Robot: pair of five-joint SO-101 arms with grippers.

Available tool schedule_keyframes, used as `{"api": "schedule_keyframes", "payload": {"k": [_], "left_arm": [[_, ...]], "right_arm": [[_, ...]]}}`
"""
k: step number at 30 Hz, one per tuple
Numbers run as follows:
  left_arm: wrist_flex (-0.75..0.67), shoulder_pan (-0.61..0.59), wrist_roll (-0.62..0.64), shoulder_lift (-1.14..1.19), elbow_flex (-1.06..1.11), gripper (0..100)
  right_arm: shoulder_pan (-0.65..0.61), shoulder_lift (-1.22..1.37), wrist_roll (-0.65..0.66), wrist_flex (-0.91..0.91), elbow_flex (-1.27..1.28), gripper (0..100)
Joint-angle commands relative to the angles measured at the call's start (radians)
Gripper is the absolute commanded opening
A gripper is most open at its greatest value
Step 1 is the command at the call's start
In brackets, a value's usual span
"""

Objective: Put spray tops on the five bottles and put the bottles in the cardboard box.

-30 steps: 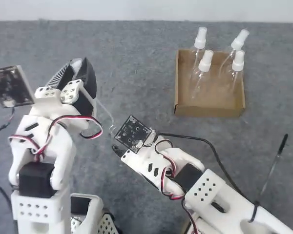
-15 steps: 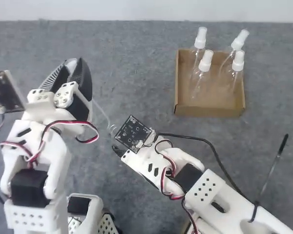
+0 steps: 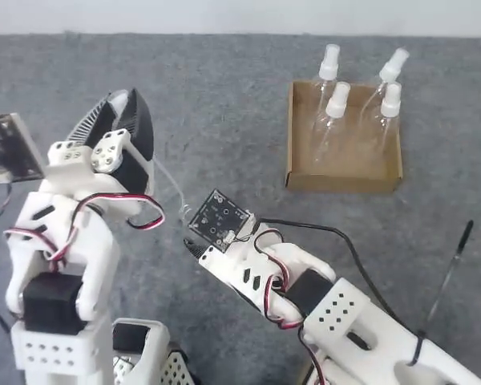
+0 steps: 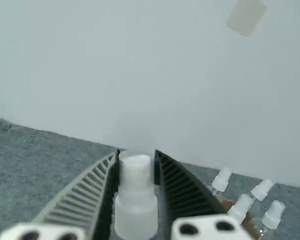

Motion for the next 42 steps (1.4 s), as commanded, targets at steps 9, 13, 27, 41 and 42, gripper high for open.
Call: {"api": "schedule_keyframes", "payload": {"k": [9,13,27,41,42], "left_arm": [[0.080,0.046,0.002,-0.017,0.099,3],[0.077,0.054,-0.017,-0.017,0.125,3],[0.031,0.285,-0.103,-0.017,0.239,3],[0.077,0.189,-0.135,-0.008,0.102,15],[0.075,0.173,-0.153,-0.008,0.085,15]], "right_arm": [[0.068,-0.119,-0.155,-0.053,-0.028,0.6],[0.119,-0.186,-0.236,-0.050,-0.018,0.6],[0.125,-0.220,-0.112,-0.119,0.087,0.6],[0.193,-0.220,-0.114,-0.263,0.170,0.6],[0.191,-0.220,-0.114,-0.262,0.170,0.6]]}}
